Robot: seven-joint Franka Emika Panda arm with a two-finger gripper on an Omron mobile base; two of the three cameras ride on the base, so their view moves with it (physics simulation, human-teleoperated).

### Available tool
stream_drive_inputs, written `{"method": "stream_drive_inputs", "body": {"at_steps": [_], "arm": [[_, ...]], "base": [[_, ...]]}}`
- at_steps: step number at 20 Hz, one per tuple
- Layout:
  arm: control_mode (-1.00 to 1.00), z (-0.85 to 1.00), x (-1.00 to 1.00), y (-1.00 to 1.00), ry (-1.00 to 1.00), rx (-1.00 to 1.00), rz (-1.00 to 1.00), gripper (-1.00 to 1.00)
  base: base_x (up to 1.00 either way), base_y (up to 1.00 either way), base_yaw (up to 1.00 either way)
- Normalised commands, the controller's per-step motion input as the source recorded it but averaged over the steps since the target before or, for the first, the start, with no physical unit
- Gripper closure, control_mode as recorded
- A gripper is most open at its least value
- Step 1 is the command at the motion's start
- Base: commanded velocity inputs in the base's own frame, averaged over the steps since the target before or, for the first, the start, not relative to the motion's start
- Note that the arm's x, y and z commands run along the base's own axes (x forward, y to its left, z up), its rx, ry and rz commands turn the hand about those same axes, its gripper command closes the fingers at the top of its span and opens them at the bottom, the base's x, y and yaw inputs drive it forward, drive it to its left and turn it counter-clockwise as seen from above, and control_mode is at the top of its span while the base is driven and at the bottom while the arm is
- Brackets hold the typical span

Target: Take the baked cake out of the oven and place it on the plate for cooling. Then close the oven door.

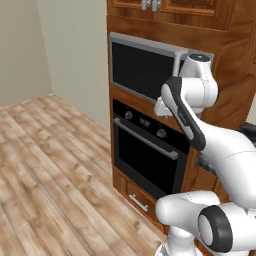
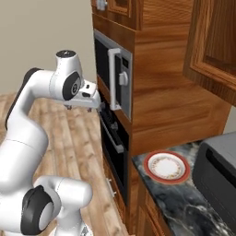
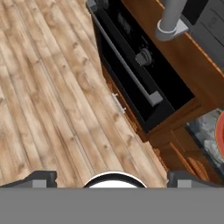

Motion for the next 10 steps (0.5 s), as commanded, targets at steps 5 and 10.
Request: {"method": "stream_drive_inputs", "body": {"at_steps": [5, 10], "arm": [[-1.00, -0.07, 0.00, -0.09, 0.01, 0.00, 0.02, -1.00], [-1.00, -0.23, 0.00, -0.18, 0.04, 0.00, 0.10, -1.00]], "base": [[0.00, -0.41, 0.09], [0.00, 0.00, 0.00]]}}
